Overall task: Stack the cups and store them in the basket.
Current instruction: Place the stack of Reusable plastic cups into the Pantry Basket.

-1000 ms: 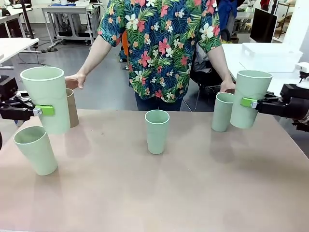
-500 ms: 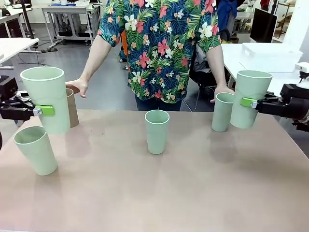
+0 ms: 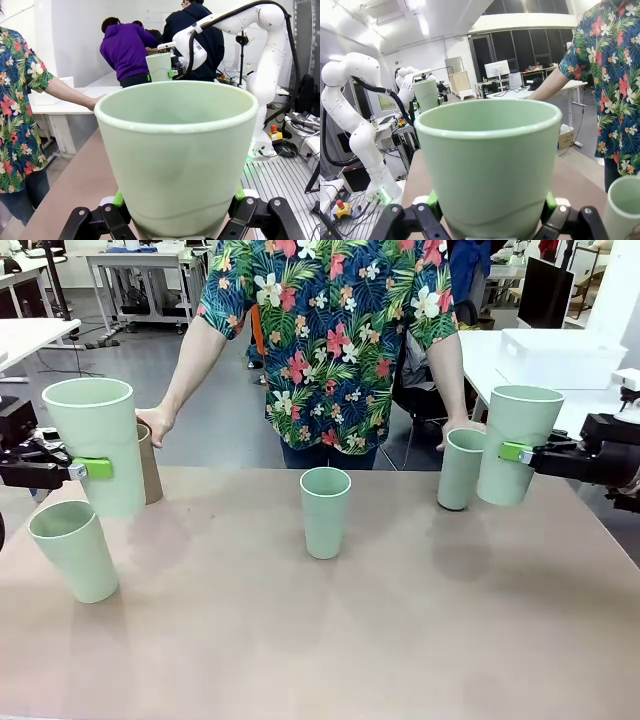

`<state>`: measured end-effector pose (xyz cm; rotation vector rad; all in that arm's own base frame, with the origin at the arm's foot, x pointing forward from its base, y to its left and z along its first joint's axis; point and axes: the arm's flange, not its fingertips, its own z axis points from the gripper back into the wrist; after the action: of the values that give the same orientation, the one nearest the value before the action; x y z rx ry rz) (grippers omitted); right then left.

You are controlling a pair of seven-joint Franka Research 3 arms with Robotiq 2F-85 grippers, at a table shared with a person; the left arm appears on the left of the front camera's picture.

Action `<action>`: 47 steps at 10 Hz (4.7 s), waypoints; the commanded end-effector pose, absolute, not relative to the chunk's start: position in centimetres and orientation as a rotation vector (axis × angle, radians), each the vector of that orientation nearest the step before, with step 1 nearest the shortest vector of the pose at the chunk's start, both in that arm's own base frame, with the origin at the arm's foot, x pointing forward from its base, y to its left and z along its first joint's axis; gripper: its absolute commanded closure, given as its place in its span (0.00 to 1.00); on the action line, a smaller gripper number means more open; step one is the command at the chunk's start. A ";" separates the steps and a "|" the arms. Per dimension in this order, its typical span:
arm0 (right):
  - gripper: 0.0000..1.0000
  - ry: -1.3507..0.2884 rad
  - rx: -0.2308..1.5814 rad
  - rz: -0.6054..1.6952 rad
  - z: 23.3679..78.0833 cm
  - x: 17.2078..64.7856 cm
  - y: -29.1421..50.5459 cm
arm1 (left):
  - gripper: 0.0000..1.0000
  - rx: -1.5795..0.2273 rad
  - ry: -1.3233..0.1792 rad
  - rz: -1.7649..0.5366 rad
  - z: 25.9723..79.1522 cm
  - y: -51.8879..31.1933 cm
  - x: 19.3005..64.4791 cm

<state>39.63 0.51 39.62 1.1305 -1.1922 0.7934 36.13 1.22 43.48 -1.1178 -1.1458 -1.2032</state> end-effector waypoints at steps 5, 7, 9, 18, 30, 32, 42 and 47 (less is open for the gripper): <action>0.14 -1.198 1.128 0.794 39.8 39.6 0.5 | 0.15 -1.116 -1.152 -1.204 43.6 1.3 36.1; 0.14 -1.198 1.128 0.794 39.8 39.6 0.5 | 0.15 -1.116 -1.152 -1.204 43.6 1.3 36.1; 0.14 -1.198 1.128 0.794 39.8 39.6 0.5 | 0.15 -1.116 -1.152 -1.204 43.6 1.3 36.1; 0.14 -1.198 1.128 0.794 39.8 39.6 0.5 | 0.15 -1.116 -1.152 -1.204 43.6 1.3 36.1; 0.14 -1.198 1.128 0.794 39.8 39.6 0.5 | 0.15 -1.116 -1.152 -1.204 43.6 1.3 36.1; 0.14 -1.198 1.128 0.794 39.8 39.6 0.5 | 0.15 -1.116 -1.152 -1.204 43.6 1.3 36.1; 0.14 -1.198 1.128 0.794 39.8 39.6 0.5 | 0.15 -1.116 -1.152 -1.204 43.6 1.3 36.1; 0.14 -1.198 1.128 0.794 39.8 39.6 0.5 | 0.15 -1.116 -1.152 -1.204 43.6 1.3 36.1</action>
<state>39.64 0.50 39.56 1.1299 -1.1908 0.7928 36.17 1.26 43.39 -1.1150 -1.1440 -1.2013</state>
